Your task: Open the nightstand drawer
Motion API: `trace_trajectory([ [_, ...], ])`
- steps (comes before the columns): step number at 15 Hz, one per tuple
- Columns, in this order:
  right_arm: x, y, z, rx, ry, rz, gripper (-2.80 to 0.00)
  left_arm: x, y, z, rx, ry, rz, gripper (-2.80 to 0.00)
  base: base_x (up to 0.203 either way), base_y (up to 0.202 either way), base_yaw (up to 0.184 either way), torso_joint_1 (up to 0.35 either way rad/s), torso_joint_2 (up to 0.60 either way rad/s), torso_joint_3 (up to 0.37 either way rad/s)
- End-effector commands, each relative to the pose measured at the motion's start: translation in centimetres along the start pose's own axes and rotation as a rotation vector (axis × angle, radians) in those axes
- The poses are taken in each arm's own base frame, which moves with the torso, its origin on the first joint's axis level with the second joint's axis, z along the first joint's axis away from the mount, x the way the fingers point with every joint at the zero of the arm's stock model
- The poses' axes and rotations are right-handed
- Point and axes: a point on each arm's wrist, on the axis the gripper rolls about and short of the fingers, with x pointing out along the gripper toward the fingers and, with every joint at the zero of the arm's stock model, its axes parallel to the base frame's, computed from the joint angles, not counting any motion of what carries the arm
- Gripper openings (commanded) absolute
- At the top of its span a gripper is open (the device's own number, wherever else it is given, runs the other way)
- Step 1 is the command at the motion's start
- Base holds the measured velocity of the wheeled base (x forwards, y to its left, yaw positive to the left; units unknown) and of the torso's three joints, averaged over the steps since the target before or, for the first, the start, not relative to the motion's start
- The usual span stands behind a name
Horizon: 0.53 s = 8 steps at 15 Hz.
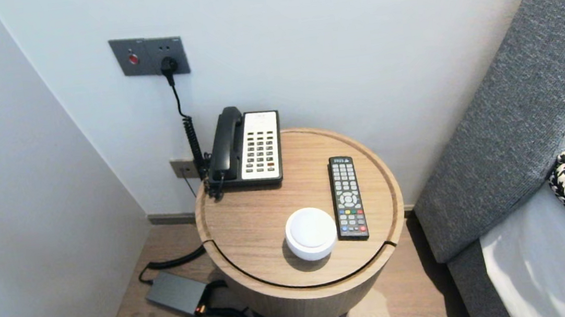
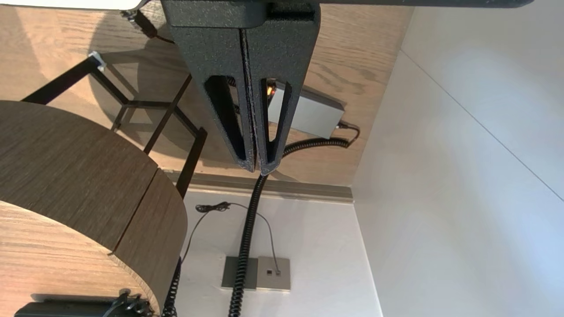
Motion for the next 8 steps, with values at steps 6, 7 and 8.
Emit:
trace_trajectory([
  [6,0.1,0.0,-0.5,-0.011,0.013,0.004,-2.8,0.1,0.0,-0.3,0.0,0.008,0.0,-2.8,0.0,0.0,0.0,0.0,0.0,0.0],
  [7,0.0,0.0,0.0,-0.011,-0.001,0.004,-2.8,0.1,0.0,-0.3,0.0,0.008,0.001,-2.8,0.0,0.0,0.0,0.0,0.0,0.0],
  [8,-0.2,0.0,0.9,-0.012,-0.029,0.012,-2.8,0.1,0.0,-0.3,0.0,0.008,0.001,-2.8,0.0,0.0,0.0,0.0,0.0,0.0],
])
